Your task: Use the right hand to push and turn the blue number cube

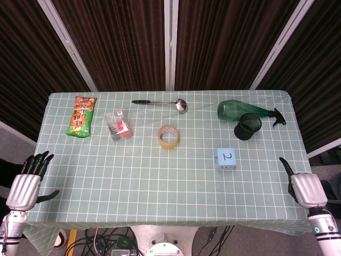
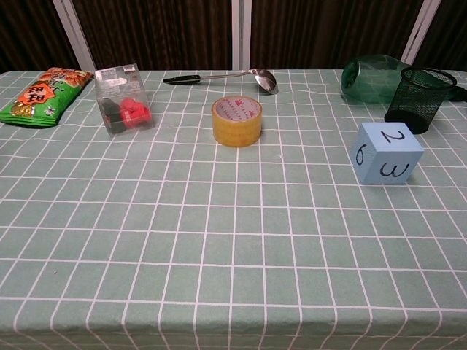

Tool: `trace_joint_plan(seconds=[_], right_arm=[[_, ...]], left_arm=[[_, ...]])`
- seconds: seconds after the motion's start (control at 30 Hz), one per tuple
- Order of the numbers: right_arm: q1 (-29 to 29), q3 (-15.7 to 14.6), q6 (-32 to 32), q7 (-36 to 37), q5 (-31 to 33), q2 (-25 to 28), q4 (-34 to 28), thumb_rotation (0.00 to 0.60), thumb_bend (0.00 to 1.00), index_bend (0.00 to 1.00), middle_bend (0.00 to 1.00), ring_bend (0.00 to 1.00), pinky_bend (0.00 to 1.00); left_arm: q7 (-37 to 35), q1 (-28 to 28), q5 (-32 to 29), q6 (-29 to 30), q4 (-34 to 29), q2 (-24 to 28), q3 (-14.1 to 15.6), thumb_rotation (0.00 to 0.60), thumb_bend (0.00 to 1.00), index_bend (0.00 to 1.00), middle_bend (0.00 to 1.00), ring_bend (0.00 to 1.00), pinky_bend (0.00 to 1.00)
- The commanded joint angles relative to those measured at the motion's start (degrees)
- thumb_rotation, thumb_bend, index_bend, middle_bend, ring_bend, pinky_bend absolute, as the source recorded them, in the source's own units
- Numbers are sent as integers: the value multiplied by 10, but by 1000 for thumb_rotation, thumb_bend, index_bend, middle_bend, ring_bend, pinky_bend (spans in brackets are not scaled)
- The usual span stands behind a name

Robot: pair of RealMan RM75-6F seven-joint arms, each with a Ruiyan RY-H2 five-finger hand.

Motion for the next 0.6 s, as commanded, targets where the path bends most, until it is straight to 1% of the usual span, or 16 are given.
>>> trace_joint_plan(seconds=[0.03, 0.2, 0.37, 0.43, 0.53, 0.6], right_arm=[[19, 3, -31, -15, 9, 11, -22, 600, 1000, 0, 973, 812, 709], [60, 11, -116, -30, 53, 33, -68, 600, 1000, 0, 995, 822, 709], [115, 35, -208, -28, 119, 41, -85, 600, 1000, 0, 996, 822, 709], [136, 45, -244, -7, 141, 41, -91, 600, 1000, 0, 996, 822, 709], [173, 65, -329, 67, 180, 53, -98, 600, 1000, 0, 996, 822, 709], [194, 77, -377, 114, 189, 58, -92, 600, 1000, 0, 996, 822, 709]], left_arm=[[0, -1, 0, -2, 0, 0, 1, 600, 0, 46, 0, 0, 5], [-2, -3, -2, -5, 2, 0, 0, 600, 0, 46, 0, 0, 5], [-7, -7, -4, -12, 4, 3, 0, 600, 0, 46, 0, 0, 5], [-9, -7, -6, -13, 5, 3, 0, 600, 0, 46, 0, 0, 5], [-13, -7, -8, -14, 7, 3, 0, 600, 0, 46, 0, 0, 5], [-16, -7, -9, -15, 10, 4, 0, 600, 0, 46, 0, 0, 5]])
